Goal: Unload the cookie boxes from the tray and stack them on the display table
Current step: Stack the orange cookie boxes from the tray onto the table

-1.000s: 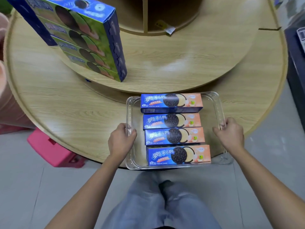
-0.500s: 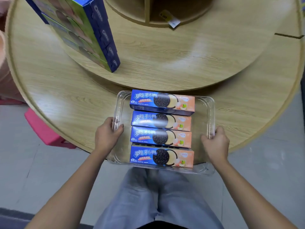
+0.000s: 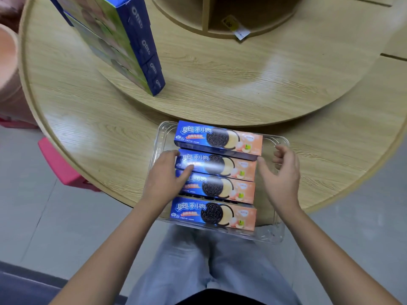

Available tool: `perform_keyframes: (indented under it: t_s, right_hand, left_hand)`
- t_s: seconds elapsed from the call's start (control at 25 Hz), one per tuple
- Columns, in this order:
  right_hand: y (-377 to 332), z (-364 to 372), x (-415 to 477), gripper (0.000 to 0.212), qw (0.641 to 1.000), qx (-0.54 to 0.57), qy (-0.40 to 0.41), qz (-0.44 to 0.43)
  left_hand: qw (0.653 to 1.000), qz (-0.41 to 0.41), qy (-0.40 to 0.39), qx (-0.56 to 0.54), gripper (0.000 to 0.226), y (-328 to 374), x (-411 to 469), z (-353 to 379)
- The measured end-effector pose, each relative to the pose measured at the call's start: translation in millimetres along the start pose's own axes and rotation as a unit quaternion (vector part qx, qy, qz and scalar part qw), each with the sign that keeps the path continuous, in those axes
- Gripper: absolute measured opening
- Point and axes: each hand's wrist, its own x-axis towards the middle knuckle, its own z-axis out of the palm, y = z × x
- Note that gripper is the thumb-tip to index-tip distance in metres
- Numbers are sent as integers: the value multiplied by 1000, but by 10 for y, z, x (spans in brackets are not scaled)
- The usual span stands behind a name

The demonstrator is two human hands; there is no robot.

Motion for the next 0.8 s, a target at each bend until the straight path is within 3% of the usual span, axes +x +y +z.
perform_keyframes:
  t_s: [0.16,0.28,0.4,0.6,0.8]
  right_hand:
    - [-141,136,235,50,966,131,-106,198]
    - [-151,211,376,37,961,153,-129,188]
    - [-205,279,478,24,945,173,-139,240]
    - [-196,347,507,38,952,117,-129,251]
    - [-112,336,487,21,971,74,-117,194]
  left_hand:
    - [982,-136,-46,-120,78,164,225,193]
    - [971,-190,-83,-122,90,138,414,254]
    - [967,-207,-98,-114,83,103,495,269]
    - [966,-206,-78,-137,64,71,419,234]
    - [967,-201,-53,-148,67,137,349,99]
